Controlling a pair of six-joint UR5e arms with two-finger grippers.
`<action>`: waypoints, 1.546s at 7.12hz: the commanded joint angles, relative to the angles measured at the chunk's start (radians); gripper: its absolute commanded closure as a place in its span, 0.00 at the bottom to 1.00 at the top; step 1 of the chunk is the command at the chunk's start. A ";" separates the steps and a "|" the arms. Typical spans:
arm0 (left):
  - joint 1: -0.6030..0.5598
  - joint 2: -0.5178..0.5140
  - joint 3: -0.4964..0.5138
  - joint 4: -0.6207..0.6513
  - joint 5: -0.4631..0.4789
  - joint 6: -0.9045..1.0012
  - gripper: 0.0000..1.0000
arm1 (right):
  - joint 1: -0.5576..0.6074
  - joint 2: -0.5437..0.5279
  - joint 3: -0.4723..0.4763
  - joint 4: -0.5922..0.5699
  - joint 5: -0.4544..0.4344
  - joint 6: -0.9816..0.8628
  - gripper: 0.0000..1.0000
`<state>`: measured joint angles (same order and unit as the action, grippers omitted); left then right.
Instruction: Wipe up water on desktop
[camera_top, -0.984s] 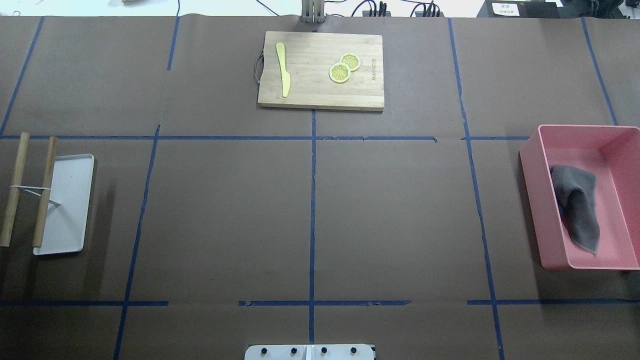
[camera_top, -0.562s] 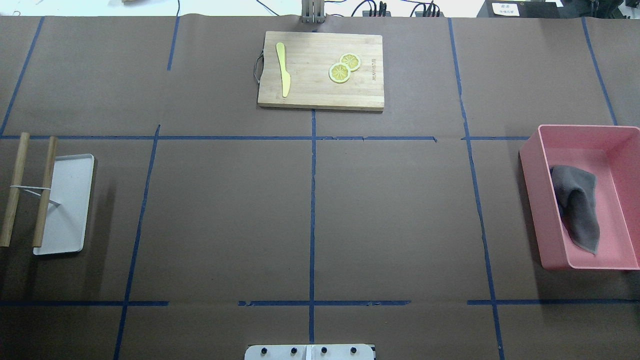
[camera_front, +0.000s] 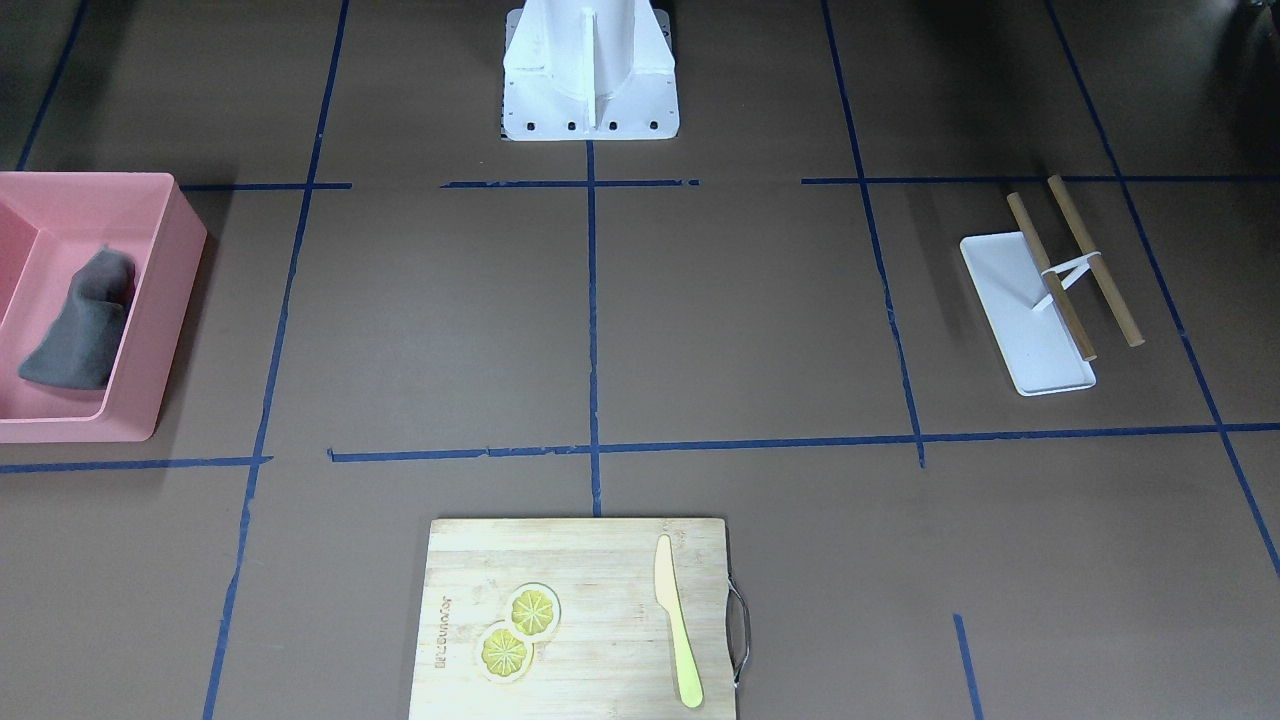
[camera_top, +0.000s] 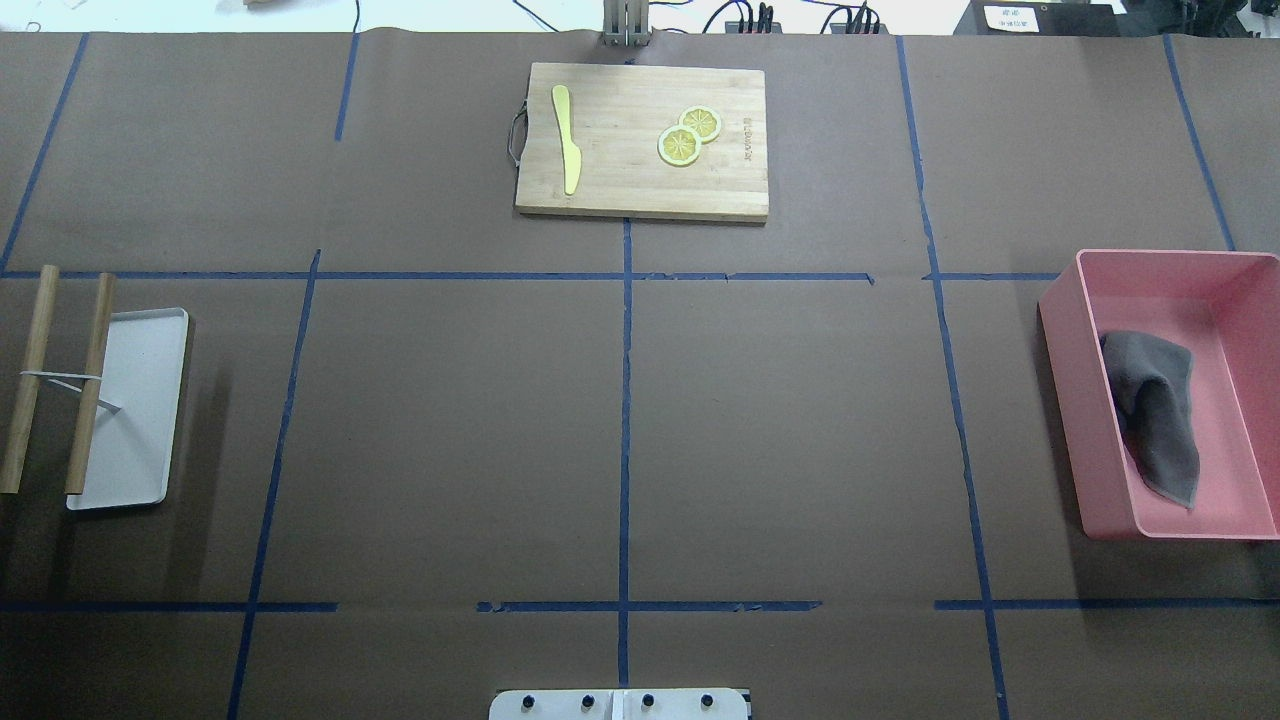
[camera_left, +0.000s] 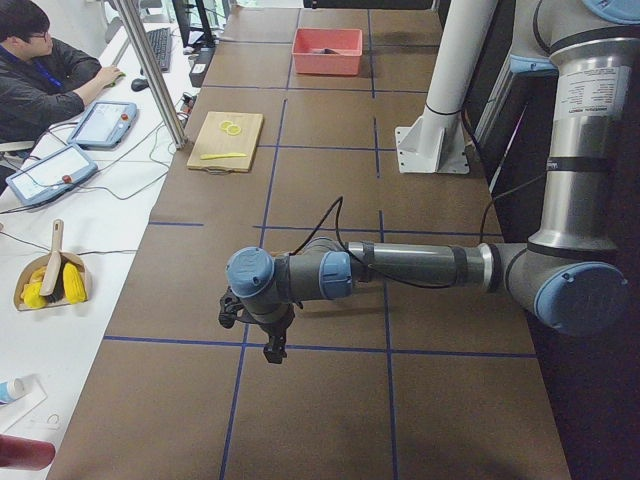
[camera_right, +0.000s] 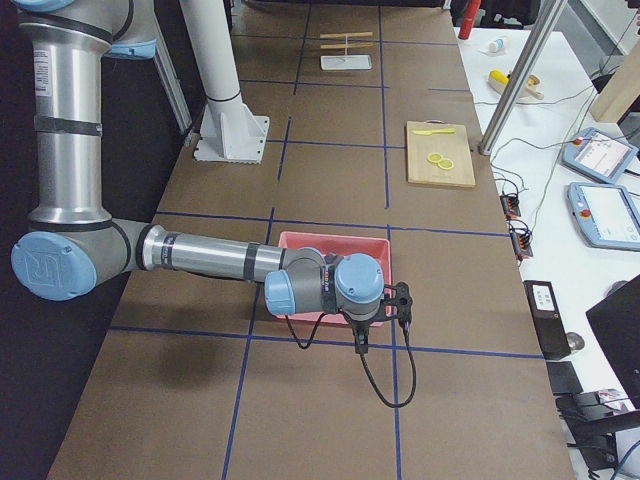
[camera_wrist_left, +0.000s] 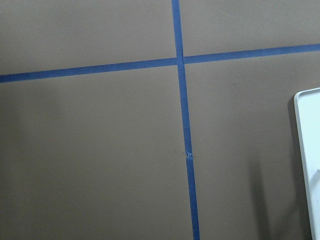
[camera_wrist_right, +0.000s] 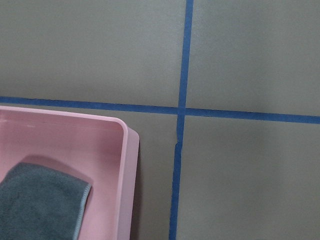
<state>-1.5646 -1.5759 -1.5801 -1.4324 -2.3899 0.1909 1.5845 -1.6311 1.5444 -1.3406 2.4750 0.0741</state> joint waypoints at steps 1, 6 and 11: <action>0.000 0.001 0.002 0.000 0.000 -0.001 0.00 | 0.022 0.031 0.034 -0.130 -0.013 0.003 0.00; 0.000 0.001 0.000 0.000 0.000 0.001 0.00 | 0.029 0.004 0.108 -0.143 -0.056 0.000 0.00; 0.000 -0.001 -0.004 0.000 0.000 0.001 0.00 | 0.029 0.005 0.106 -0.140 -0.056 0.001 0.00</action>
<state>-1.5646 -1.5768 -1.5820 -1.4323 -2.3899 0.1916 1.6137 -1.6266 1.6506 -1.4804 2.4191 0.0746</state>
